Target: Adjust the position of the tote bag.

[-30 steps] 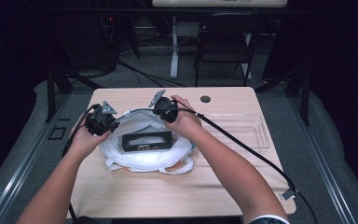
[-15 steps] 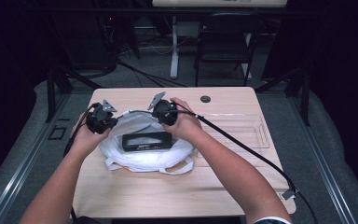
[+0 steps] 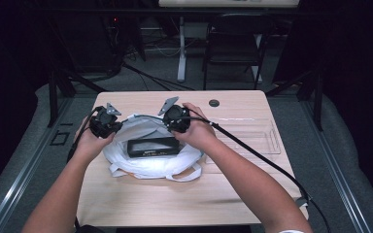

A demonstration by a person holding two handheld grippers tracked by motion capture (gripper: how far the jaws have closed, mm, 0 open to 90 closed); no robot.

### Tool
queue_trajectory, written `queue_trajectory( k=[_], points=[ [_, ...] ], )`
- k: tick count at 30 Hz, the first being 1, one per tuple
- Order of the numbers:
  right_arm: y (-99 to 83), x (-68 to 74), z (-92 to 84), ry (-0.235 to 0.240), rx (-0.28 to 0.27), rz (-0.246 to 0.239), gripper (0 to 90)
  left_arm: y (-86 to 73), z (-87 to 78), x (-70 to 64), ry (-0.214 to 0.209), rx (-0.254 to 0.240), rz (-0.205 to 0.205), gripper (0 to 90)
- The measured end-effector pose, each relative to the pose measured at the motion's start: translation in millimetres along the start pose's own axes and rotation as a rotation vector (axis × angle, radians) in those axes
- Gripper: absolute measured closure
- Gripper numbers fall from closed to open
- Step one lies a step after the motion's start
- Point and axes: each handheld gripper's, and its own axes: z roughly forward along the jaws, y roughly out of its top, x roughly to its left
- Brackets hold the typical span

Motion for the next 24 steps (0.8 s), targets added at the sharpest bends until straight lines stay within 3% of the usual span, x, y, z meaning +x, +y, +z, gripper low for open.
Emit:
queue_trajectory(
  k=[6, 10, 16, 24],
  points=[
    [-14.0, -3.9, 1.1, 0.008, 0.023, 0.036, 66.2, 0.8, 2.1, 0.3, 0.002, 0.001, -0.004, 88.0],
    [-20.8, -3.8, 4.1, 0.014, 0.029, 0.051, 71.3, 1.0, 2.9, 0.1, 0.003, 0.000, -0.008, 88.0],
    [-24.6, -3.1, 8.0, -0.002, 0.037, 0.036, 80.4, 1.0, 4.3, 1.3, 0.004, 0.001, -0.014, 88.1],
    [-25.0, -5.1, 11.4, -0.013, 0.036, 0.037, 82.7, 2.2, 7.3, 2.9, -0.001, 0.006, -0.018, 88.0]
  ],
)
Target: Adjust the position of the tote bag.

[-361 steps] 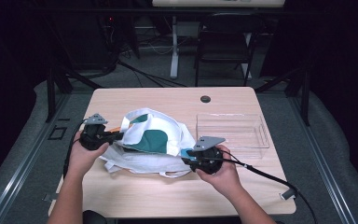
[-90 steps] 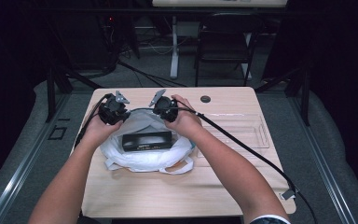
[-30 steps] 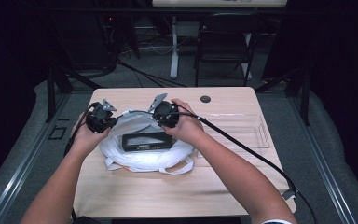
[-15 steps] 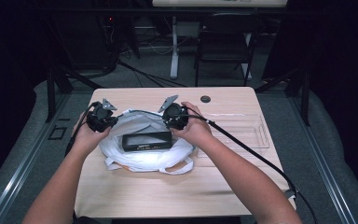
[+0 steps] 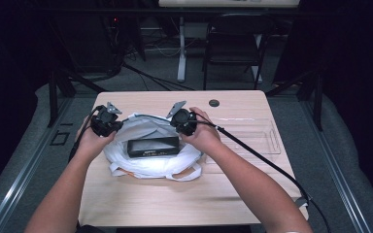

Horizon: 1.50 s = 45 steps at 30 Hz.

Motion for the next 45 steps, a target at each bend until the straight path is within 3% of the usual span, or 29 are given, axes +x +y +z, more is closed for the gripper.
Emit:
queue_trajectory(
  k=[12, 45],
  points=[
    [-0.7, -5.0, 7.2, -0.009, 0.021, 0.005, 83.0, 6.4, 5.9, 0.6, -0.001, 0.019, 0.004, 88.0],
    [-6.0, -22.2, 31.3, -0.004, 0.064, 0.075, 82.6, 13.6, 27.6, 3.3, -0.010, 0.036, -0.027, 88.0]
  ],
)
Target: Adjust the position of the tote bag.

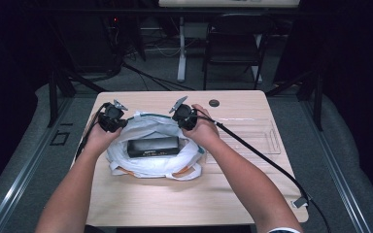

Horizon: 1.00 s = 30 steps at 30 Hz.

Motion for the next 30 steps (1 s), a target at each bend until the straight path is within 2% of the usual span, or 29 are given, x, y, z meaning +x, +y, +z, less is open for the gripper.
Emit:
queue_trajectory(
  k=[6, 13, 30],
  points=[
    [-0.2, -3.1, 4.4, 0.007, 0.009, 0.013, 82.5, 0.5, 4.4, 0.0, 0.004, 0.005, -0.009, 87.9],
    [0.2, -6.8, 7.9, 0.016, 0.013, 0.051, 82.5, 1.3, 8.8, 1.4, 0.005, 0.011, -0.018, 87.8],
    [0.3, -11.0, 15.9, 0.030, 0.027, 0.070, 82.3, 1.6, 22.3, 4.1, 0.003, 0.033, -0.035, 87.8]
  ],
)
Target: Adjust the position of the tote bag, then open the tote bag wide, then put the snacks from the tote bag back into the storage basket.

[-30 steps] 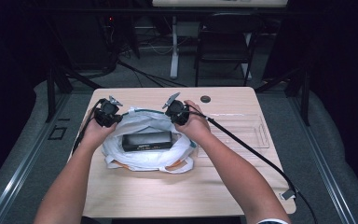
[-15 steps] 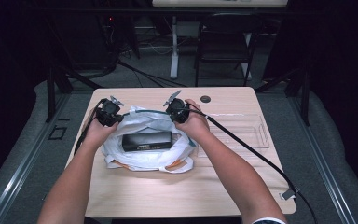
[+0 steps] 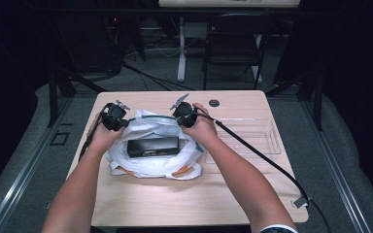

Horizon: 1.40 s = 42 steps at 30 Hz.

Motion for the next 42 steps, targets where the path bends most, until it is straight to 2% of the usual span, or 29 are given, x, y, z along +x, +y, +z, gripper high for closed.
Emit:
queue_trajectory(
  k=[27, 37, 42],
  points=[
    [1.4, -6.1, 15.9, 0.023, 0.032, 0.046, 82.1, -3.4, 22.0, 1.6, -0.020, 0.032, -0.025, 87.6],
    [3.9, -5.9, 19.9, 0.017, 0.069, 0.016, 82.0, -2.7, 25.7, 2.4, -0.020, 0.045, -0.015, 87.6],
    [4.2, -6.8, 21.9, 0.023, 0.076, 0.019, 82.0, -2.6, 28.9, 3.0, -0.026, 0.048, -0.020, 87.6]
  ],
)
